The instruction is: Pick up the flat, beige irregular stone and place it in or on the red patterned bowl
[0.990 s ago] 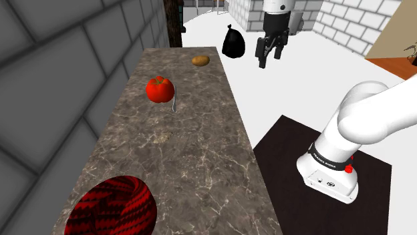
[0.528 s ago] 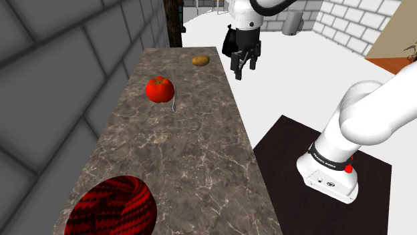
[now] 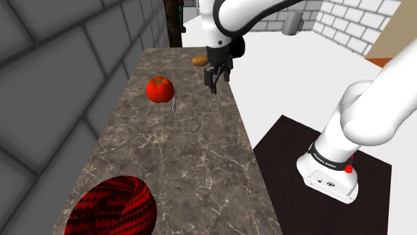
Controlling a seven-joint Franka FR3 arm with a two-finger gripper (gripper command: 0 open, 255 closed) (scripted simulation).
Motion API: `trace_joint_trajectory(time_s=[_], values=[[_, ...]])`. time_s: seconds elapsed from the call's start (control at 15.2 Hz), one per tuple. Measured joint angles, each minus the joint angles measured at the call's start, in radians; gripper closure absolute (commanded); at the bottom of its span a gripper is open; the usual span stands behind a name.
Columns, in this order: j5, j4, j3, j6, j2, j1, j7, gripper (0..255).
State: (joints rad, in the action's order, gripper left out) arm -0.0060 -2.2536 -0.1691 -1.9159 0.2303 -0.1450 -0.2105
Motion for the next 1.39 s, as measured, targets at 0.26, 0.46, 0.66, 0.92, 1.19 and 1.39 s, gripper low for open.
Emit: trace_joint_trajectory(time_s=[0.26, 0.46, 0.66, 0.92, 1.19, 1.39], values=[[-0.010, 0.083, -0.041, -0.038, -0.127, -0.031, -0.019, 0], [-0.027, 0.149, -0.069, -0.069, -0.231, -0.054, -0.035, 0], [-0.051, 0.228, -0.090, -0.087, -0.333, -0.077, -0.045, 0], [-0.085, 0.344, -0.115, -0.090, -0.462, -0.118, -0.062, 0], [-0.126, 0.491, -0.133, -0.078, -0.609, -0.169, -0.079, 0], [-0.153, 0.586, -0.141, -0.068, -0.701, -0.207, -0.083, 0]])
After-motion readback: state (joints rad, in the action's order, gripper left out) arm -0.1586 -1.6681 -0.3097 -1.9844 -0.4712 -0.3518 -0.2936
